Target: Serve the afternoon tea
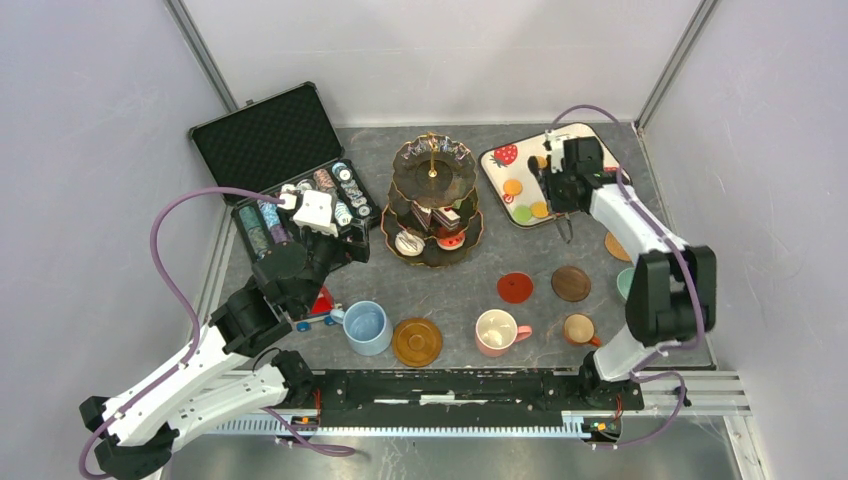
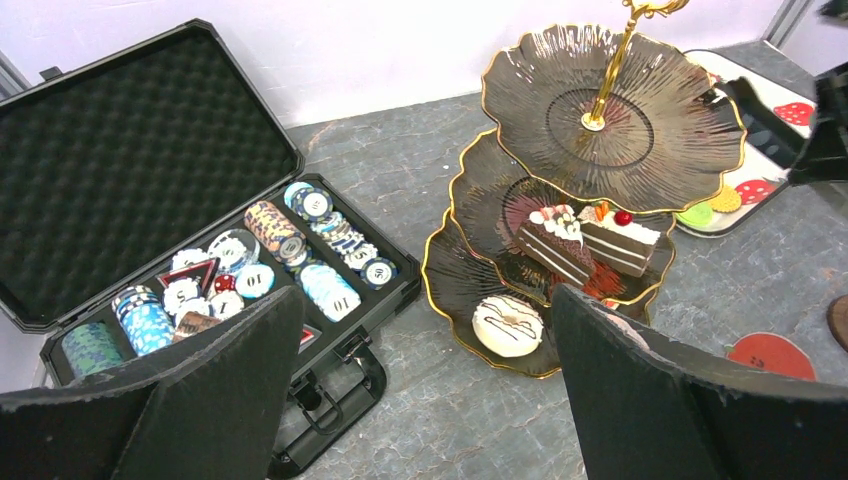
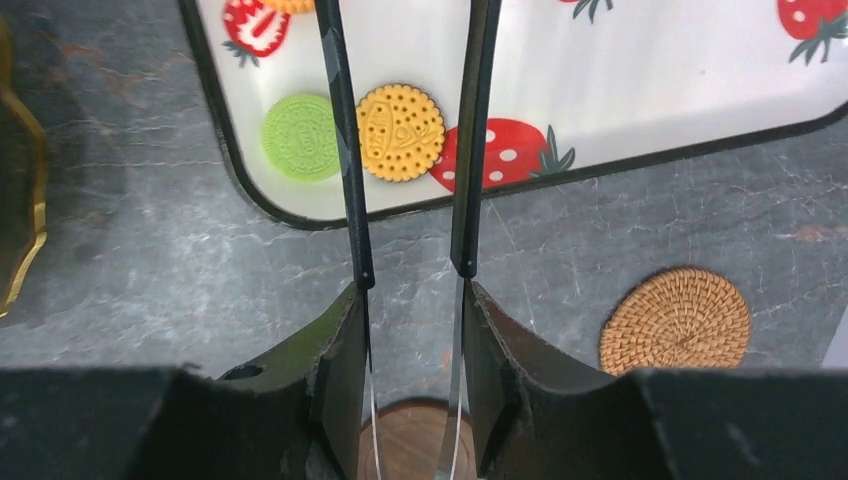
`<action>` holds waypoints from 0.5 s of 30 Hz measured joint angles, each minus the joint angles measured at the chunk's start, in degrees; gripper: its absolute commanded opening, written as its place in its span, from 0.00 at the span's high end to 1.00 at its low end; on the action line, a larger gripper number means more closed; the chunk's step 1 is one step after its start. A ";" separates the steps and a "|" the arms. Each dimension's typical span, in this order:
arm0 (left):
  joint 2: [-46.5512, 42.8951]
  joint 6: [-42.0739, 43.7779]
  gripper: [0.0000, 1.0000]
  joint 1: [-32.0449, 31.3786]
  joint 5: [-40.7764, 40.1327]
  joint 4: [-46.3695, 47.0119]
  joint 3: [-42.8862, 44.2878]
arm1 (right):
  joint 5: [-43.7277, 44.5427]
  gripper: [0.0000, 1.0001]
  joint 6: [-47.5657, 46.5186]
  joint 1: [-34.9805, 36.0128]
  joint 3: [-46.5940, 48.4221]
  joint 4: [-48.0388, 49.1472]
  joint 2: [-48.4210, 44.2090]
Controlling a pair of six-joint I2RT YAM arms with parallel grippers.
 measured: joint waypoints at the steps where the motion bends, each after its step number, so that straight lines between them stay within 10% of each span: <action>1: 0.00 0.00 0.01 0.00 -0.11 0.00 0.00 | -0.87 0.78 0.22 -0.83 -1.73 0.83 -2.43; 15: 0.07 0.02 0.01 0.04 -1.38 0.00 0.00 | -26.25 0.77 5.38 0.20 -10.64 12.31 -28.59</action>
